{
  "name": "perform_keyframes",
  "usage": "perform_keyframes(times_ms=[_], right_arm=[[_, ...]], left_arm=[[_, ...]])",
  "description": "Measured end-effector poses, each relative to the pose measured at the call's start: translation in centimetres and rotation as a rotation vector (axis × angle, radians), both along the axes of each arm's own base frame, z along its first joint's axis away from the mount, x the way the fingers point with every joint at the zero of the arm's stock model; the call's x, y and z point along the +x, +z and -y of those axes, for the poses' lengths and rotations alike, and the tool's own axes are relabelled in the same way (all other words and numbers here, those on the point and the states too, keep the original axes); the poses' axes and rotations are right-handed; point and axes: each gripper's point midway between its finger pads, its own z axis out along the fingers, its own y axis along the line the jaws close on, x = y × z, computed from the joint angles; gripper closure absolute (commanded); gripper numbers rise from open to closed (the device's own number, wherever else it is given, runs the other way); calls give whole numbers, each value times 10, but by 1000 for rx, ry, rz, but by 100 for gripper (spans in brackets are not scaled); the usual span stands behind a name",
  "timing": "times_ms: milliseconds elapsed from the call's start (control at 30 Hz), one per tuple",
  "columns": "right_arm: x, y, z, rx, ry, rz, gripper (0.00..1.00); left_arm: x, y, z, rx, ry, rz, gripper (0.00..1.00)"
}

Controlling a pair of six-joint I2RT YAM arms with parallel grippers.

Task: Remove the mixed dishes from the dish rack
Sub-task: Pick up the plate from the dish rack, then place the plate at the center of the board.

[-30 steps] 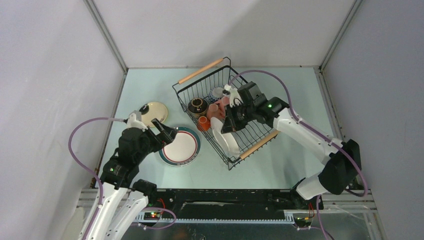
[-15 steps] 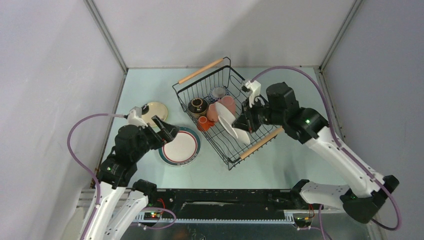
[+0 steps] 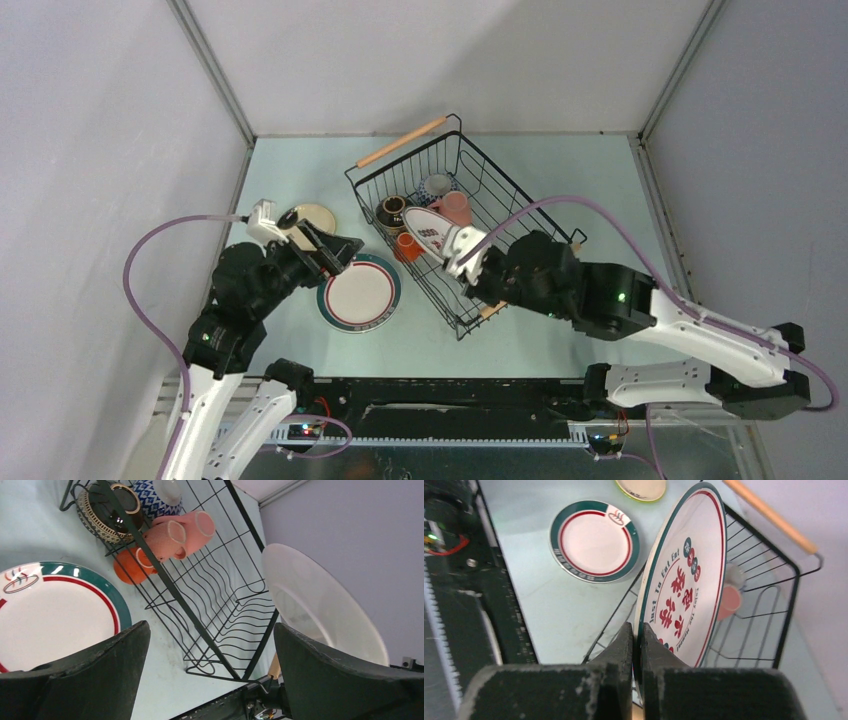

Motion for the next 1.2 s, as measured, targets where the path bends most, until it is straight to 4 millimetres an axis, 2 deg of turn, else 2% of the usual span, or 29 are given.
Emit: perform_keyframes(times_ms=[267, 533, 667, 767, 867, 933, 967, 1000, 1033, 1067, 1100, 1167, 1200], right_arm=[[1, -21, -30, -241, 6, 289, 100], [3, -49, -59, -448, 38, 474, 100], [4, -52, -66, -485, 48, 523, 100], [3, -50, -70, -491, 52, 550, 100], [5, -50, -74, -504, 49, 577, 100], [6, -52, -76, -522, 48, 593, 100], [7, -54, -77, -531, 48, 598, 100], [8, -56, -79, -542, 48, 605, 100], [8, -58, -80, -550, 50, 609, 100], [8, -59, -81, -555, 53, 612, 100], [9, -60, -82, -558, 55, 614, 100], [8, -62, -83, -564, 62, 616, 99], [9, -62, -83, -572, 68, 621, 96]], left_arm=[[-2, 11, 4, -43, -11, 23, 0], [-3, 25, 10, -106, -33, 53, 0], [1, 20, 14, -121, -40, 28, 2], [5, 7, 17, -116, -44, -14, 5], [8, -6, 19, -105, -45, -54, 16], [9, -12, 19, -97, -46, -76, 29], [9, -13, 20, -97, -48, -80, 43], [10, -14, 20, -94, -50, -83, 50], [9, -14, 21, -91, -57, -82, 68], [9, -14, 22, -98, -59, -86, 76], [9, -14, 22, -97, -63, -86, 90], [9, -13, 23, -96, -66, -81, 99], [9, -12, 23, -103, -65, -79, 100]])
